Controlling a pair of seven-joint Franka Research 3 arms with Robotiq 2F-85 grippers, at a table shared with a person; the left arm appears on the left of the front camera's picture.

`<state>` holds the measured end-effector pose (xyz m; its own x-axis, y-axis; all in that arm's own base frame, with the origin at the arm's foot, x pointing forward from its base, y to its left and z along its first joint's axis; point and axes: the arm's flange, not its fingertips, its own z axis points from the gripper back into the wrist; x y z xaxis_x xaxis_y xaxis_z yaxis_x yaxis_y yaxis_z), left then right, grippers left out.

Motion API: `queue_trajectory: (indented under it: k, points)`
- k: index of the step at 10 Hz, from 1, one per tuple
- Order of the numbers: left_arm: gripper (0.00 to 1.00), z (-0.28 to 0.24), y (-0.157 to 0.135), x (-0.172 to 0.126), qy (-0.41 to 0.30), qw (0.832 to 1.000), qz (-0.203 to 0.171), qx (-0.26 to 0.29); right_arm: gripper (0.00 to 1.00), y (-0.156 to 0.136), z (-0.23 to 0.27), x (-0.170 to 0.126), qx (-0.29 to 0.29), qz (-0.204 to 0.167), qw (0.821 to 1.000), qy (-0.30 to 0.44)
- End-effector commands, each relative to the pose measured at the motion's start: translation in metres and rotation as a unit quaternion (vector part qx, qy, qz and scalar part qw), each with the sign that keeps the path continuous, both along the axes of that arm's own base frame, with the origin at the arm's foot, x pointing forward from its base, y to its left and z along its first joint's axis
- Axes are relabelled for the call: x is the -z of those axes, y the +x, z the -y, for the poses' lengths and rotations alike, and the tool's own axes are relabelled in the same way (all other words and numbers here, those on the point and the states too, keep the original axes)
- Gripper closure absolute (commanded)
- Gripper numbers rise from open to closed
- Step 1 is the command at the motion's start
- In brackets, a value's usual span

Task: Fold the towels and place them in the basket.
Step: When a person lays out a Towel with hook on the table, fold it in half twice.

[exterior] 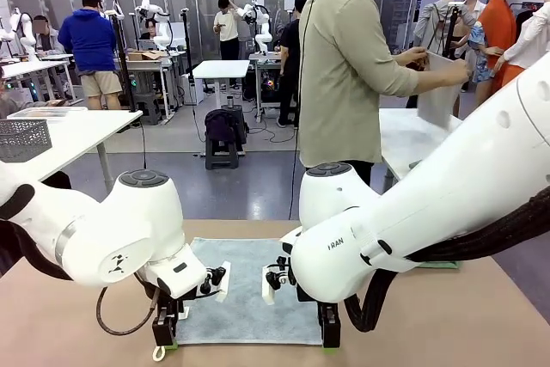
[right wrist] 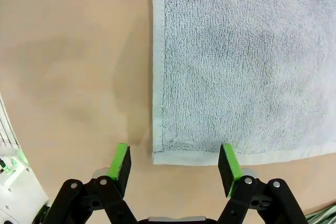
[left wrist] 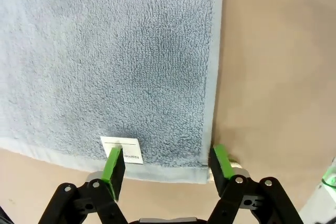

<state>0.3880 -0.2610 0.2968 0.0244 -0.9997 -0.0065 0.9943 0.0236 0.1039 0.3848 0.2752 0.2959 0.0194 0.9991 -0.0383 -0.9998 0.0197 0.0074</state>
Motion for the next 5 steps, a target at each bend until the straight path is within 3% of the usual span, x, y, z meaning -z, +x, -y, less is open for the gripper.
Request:
queue_trajectory:
  k: [1,5]
  points:
    - [0.17,-0.0071,0.0028,0.0038,-0.007,0.999,0.018,0.035,0.16,0.0024,0.0033,0.0075,-0.013,0.004,1.0,0.009]
    - [0.17,-0.0035,0.0045,0.0074,0.012,0.999,0.01,0.051,0.16,0.0041,0.0018,0.0116,-0.006,0.009,1.0,0.008]
